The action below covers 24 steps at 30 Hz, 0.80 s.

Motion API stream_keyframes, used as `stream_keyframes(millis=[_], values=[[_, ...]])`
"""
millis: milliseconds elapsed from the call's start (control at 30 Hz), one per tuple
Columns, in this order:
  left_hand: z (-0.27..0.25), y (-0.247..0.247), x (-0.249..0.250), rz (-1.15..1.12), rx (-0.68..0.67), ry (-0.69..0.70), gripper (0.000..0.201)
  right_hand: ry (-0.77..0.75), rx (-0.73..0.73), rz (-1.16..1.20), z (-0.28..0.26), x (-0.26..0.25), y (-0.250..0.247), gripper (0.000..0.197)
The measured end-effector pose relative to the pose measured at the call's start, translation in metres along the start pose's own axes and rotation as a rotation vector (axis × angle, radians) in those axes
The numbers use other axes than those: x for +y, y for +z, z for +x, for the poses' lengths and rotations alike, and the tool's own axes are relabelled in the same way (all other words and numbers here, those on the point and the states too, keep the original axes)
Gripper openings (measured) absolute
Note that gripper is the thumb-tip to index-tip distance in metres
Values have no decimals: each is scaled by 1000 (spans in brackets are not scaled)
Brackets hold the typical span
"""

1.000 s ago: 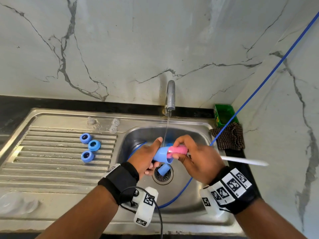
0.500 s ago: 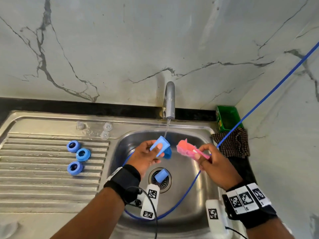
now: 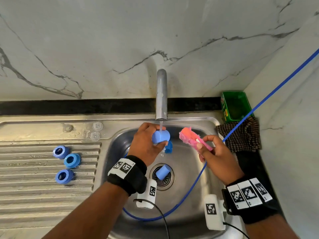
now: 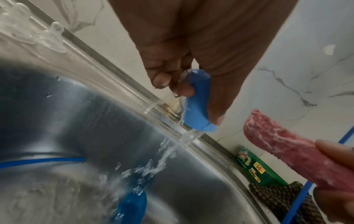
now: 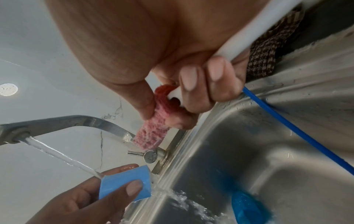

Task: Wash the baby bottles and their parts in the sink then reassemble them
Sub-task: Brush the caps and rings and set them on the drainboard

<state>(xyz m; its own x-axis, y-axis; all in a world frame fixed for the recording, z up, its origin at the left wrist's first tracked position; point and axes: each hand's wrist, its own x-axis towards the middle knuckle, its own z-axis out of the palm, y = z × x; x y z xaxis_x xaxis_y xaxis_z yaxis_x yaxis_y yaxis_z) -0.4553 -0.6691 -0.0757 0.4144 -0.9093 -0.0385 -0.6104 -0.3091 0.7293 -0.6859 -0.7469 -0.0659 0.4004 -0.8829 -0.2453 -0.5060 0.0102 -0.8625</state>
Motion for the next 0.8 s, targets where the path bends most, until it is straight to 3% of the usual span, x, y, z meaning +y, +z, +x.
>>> stream_keyframes(millis=[100,233,300,367,433,500,633,800], values=[[-3,2,-1,-25,-7,-43,44,11,9,-7,2,1,1,13],[-13,6,-4,-652,-55,-270,42,19,-7,19,1,3,0,16],[-20,6,-6,-823,-97,-288,46,20,-7,35,0,4,-1,16],[-25,4,-7,-797,-137,-216,54,20,-6,54,-1,5,-2,16],[-27,2,-6,-725,-153,-142,48,14,-4,63,-3,5,-2,16],[-26,-1,-5,-676,-144,-96,42,11,0,72,-5,4,-2,16],[-22,-7,4,-667,-100,-30,53,-12,10,90,-11,-1,-4,17],[-17,-7,-3,-554,-114,-83,41,-24,2,102,-17,-4,-5,15]])
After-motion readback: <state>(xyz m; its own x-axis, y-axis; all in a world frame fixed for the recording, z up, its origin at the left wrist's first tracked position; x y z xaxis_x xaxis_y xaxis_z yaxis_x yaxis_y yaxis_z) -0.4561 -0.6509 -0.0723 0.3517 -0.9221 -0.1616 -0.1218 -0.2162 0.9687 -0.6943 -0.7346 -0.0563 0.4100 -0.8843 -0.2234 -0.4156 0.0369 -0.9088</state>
